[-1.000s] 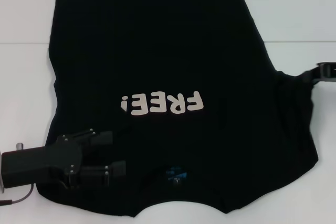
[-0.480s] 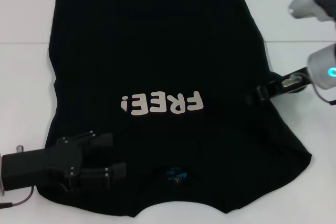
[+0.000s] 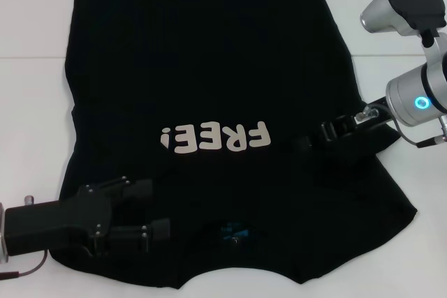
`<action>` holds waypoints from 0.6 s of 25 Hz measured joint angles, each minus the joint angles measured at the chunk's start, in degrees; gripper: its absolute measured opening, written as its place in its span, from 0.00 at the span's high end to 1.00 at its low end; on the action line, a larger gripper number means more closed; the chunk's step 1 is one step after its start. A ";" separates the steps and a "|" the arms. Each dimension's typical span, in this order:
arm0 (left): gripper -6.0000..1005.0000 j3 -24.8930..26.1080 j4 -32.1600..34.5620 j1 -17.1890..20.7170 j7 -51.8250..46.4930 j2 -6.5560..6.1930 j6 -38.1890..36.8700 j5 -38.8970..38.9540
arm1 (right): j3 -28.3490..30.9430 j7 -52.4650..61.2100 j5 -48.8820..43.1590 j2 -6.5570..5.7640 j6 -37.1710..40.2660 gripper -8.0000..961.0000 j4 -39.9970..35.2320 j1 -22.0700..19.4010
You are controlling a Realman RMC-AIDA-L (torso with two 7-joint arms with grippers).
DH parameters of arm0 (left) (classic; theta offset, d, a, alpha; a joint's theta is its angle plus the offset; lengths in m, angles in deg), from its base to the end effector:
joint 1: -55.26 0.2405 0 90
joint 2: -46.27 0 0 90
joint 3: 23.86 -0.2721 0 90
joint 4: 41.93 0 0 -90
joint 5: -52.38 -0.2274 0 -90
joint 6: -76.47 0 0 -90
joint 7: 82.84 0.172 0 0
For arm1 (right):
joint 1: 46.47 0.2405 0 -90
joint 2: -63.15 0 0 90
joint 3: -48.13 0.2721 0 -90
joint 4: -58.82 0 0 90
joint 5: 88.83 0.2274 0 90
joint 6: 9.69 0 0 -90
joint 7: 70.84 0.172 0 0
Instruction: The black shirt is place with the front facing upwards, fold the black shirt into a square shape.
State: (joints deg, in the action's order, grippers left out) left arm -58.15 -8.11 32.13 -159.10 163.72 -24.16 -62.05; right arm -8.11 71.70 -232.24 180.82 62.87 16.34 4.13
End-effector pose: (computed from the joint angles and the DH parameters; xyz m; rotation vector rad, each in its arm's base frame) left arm -0.3063 0.3003 -0.0175 -2.7183 -0.7532 -0.8891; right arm 0.2090 0.4595 -0.0498 -2.4686 1.3143 -0.0762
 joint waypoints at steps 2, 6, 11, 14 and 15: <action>0.05 0.03 -0.05 0.01 -0.06 0.00 0.03 0.00 | 0.05 -2.13 2.78 0.00 0.05 0.81 0.11 -0.61; 0.05 0.13 -0.08 0.01 -0.43 -0.02 0.06 0.00 | 1.89 -3.41 7.29 -0.77 -0.74 0.67 0.42 -2.68; 0.05 0.11 -0.08 0.01 -0.76 -0.20 -0.04 0.00 | 6.03 4.21 4.10 -5.52 -3.65 0.45 5.34 -4.17; 0.05 -0.04 -0.08 -0.01 -0.87 -0.37 -0.05 0.00 | 6.13 7.02 3.63 -8.35 -3.54 0.33 9.05 -4.10; 0.05 -0.05 -0.08 -0.05 -0.88 -0.38 -0.06 0.00 | 6.08 7.61 3.46 -8.75 -3.28 0.31 9.50 -4.05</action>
State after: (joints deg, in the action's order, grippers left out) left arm -58.19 -8.19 32.08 -159.98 163.34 -24.22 -62.04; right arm -2.03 79.32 -228.78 172.07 59.59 25.84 0.08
